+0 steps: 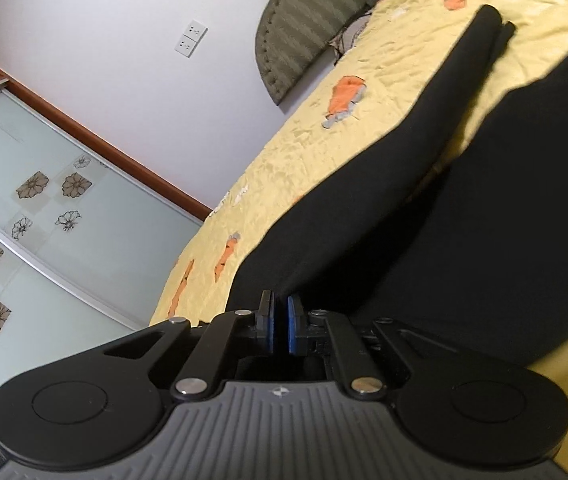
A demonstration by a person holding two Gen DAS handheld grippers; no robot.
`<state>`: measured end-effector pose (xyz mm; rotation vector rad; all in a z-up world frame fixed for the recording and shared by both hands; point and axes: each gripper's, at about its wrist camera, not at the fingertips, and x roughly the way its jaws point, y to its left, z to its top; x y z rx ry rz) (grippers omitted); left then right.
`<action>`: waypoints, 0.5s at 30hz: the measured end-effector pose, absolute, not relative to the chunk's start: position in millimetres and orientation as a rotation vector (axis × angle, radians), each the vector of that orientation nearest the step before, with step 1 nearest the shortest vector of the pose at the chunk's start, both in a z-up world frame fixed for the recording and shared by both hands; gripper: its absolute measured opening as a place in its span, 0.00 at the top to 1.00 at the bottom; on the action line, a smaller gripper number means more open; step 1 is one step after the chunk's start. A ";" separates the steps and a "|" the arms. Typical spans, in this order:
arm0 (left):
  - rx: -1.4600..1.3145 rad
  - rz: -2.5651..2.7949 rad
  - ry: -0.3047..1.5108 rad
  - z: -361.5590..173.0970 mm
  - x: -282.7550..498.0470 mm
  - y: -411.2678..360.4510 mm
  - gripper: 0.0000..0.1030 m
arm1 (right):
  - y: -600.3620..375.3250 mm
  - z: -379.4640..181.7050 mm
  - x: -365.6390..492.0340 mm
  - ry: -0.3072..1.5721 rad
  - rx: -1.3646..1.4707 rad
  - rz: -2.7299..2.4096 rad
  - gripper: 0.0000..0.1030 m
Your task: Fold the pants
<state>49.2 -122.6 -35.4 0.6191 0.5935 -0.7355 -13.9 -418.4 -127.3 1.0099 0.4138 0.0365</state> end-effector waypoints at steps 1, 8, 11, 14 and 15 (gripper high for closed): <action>0.629 -0.749 0.592 -35.2 44.9 -121.2 0.94 | -418.2 -127.6 -18.3 0.419 1.008 0.035 0.94; 0.718 -0.820 0.614 -48.2 27.7 -116.9 0.93 | -413.8 -139.5 -42.5 0.543 0.991 0.030 0.94; 0.732 -0.836 0.628 -48.7 27.1 -116.4 0.79 | -423.5 -140.5 -43.7 0.597 0.983 0.020 0.93; 0.684 -0.892 0.672 -34.6 27.2 -116.3 0.47 | -459.5 -122.1 -51.5 0.480 0.969 -0.038 0.91; 0.643 -0.921 0.675 -28.2 28.8 -117.0 0.36 | -474.3 -116.5 -50.8 0.444 0.951 -0.070 0.90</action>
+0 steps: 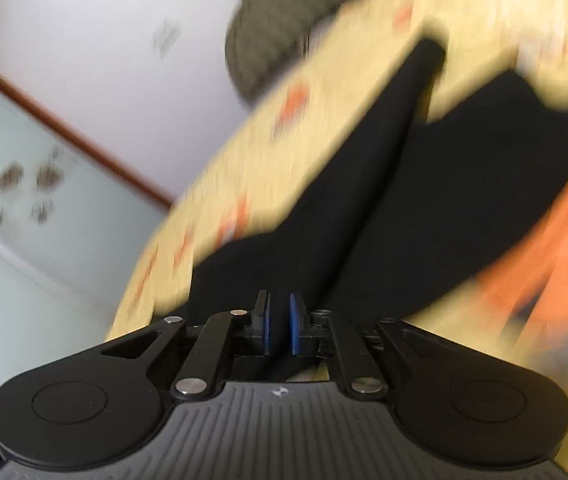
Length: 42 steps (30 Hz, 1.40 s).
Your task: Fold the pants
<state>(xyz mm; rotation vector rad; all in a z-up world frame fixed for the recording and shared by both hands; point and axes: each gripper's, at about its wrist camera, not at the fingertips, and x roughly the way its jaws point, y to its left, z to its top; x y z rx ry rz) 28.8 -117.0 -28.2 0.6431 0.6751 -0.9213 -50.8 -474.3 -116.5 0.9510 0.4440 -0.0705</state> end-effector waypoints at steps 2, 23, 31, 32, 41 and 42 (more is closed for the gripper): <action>0.577 -0.963 0.645 -16.6 28.1 -118.9 0.33 | -509.8 -110.6 -43.1 0.414 0.942 -0.195 0.90; 0.569 -0.695 0.629 -60.3 52.6 -180.0 0.21 | -606.9 -53.7 95.2 0.382 0.804 -0.334 0.28; 0.548 -0.704 0.624 -63.1 54.5 -177.6 0.15 | -624.3 -122.4 42.4 0.494 1.055 -0.324 0.21; 0.548 -0.701 0.622 -63.3 54.0 -177.7 0.15 | -625.1 -124.4 53.4 0.506 1.112 -0.275 0.21; 0.540 -0.692 0.648 -62.3 57.3 -177.2 0.12 | -627.5 -55.8 124.8 0.333 1.074 -0.122 0.22; 0.538 -0.692 0.646 -62.7 57.2 -176.8 0.12 | -622.9 -53.4 119.5 0.375 0.997 -0.191 0.21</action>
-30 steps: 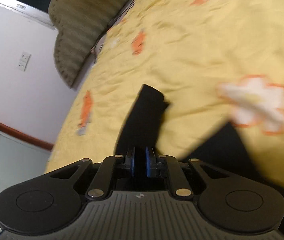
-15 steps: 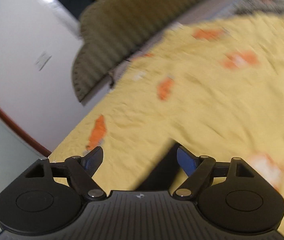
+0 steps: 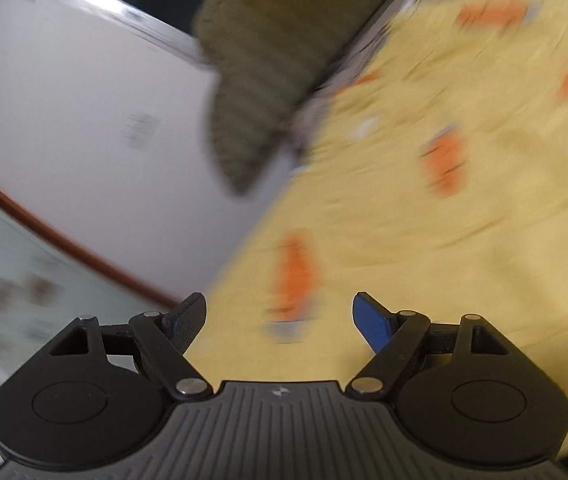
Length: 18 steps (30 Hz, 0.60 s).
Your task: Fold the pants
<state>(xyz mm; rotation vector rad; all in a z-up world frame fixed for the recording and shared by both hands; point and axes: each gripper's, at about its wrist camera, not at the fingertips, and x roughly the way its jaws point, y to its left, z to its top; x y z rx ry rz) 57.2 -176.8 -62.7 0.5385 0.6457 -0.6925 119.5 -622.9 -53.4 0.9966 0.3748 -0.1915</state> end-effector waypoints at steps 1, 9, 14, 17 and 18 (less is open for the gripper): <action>0.538 -0.694 0.640 -63.3 57.0 -176.2 0.11 | -617.7 -55.3 112.6 0.399 0.927 -0.230 0.20; 0.548 -0.693 0.627 -63.9 57.1 -176.8 0.07 | -597.9 -98.7 99.1 0.477 0.895 -0.114 0.34; 0.553 -0.691 0.625 -63.2 56.5 -177.3 0.07 | -596.8 -103.0 133.4 0.541 0.898 -0.163 0.34; 0.555 -0.696 0.622 -63.6 56.9 -176.5 0.06 | -596.5 -112.8 137.0 0.573 0.897 -0.203 0.34; 0.554 -0.697 0.620 -64.0 56.9 -176.3 0.06 | -596.5 -115.9 137.4 0.572 0.905 -0.198 0.34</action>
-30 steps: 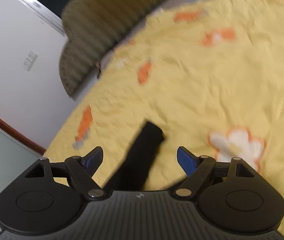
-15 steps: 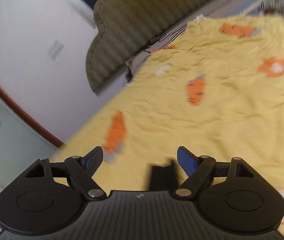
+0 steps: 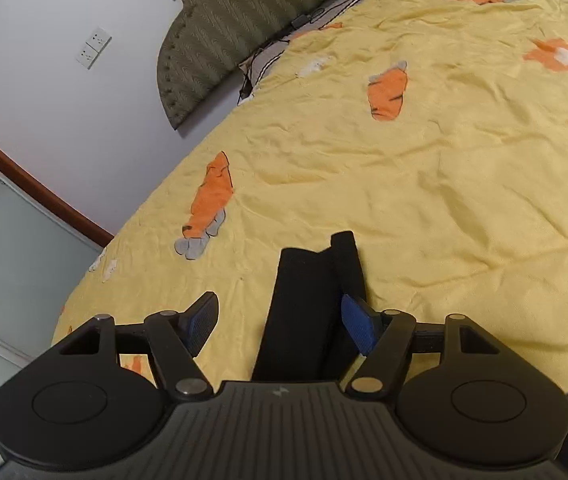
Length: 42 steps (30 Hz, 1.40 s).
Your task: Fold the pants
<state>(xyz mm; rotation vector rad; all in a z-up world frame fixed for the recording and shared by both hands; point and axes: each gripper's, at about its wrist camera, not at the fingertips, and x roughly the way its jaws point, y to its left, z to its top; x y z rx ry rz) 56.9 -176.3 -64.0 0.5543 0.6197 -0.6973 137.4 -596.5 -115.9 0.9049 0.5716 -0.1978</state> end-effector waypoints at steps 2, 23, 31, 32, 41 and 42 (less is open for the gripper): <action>0.552 -0.695 0.618 -64.5 57.3 -176.6 0.05 | -600.3 -123.9 138.2 0.566 0.958 -0.186 0.34; 0.571 -0.784 0.602 -53.5 44.7 -171.3 0.08 | -602.2 -90.8 -87.8 0.240 1.036 -0.484 0.95; 0.580 -0.789 0.587 -44.8 41.5 -168.9 0.08 | -594.4 -136.9 -123.4 0.374 1.176 -0.579 0.86; 0.580 -0.791 0.583 -43.4 40.6 -168.4 0.08 | -589.1 -135.8 -130.9 0.352 1.179 -0.566 0.83; 0.551 -0.799 0.586 -39.5 36.0 -175.9 0.08 | -580.8 -146.4 -131.5 0.285 1.249 -0.459 0.20; 0.552 -0.797 0.584 -39.9 35.0 -177.0 0.08 | -582.3 -147.3 -125.6 0.272 1.254 -0.452 0.20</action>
